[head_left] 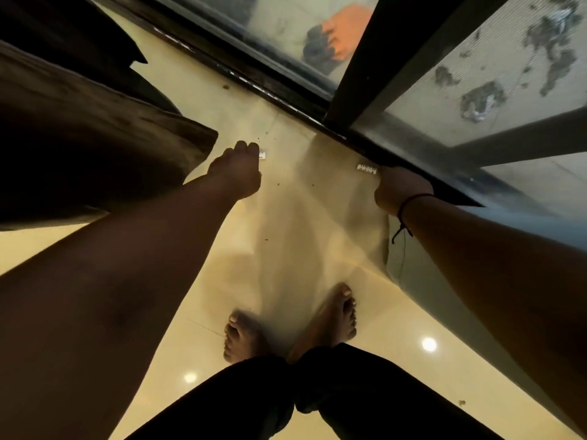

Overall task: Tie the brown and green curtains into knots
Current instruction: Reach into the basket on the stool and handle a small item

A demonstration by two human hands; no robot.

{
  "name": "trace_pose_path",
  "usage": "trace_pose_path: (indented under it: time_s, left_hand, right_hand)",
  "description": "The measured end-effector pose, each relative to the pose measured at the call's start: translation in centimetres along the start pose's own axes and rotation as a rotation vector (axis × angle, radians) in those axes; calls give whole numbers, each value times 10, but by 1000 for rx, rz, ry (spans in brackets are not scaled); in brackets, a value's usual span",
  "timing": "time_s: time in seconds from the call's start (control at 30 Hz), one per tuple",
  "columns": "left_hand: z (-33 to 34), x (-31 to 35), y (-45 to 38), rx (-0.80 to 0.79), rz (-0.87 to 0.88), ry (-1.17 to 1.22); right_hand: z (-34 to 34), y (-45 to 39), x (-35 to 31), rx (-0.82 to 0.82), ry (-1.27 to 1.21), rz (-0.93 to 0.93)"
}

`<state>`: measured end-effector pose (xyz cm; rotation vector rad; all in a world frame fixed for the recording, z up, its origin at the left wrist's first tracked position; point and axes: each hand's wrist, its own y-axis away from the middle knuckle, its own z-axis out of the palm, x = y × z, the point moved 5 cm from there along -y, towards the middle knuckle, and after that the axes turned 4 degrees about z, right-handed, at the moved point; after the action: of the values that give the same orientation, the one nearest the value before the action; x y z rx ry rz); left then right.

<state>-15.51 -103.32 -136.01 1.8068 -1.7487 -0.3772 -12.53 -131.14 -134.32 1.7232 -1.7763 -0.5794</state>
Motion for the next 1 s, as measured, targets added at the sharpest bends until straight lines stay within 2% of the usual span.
trace_pose_path:
  time_s: [0.23, 0.37, 0.57, 0.73, 0.83, 0.9, 1.0]
  left_hand:
    - [29, -3, -24, -2, -12, -87]
    - [34, -1, -30, 64, 12, -154]
    - [45, -2, -18, 47, -28, -81]
    - [67, -2, 11, 16, 115, -304]
    - [66, 0, 29, 6, 214, -483]
    - [55, 8, 47, -12, 159, -364]
    - [35, 28, 89, 5, 27, 176]
  right_hand:
    - [15, -29, -14, 102, -54, -21]
    - [20, -33, -17, 127, -65, -46]
    - [43, -9, -27, 43, 82, -113]
    - [92, 31, -20, -78, -97, -47]
    - [107, 66, -23, -149, -140, -71]
    - [108, 93, -24, -190, -163, -89]
    - [94, 134, -16, -210, -207, -103]
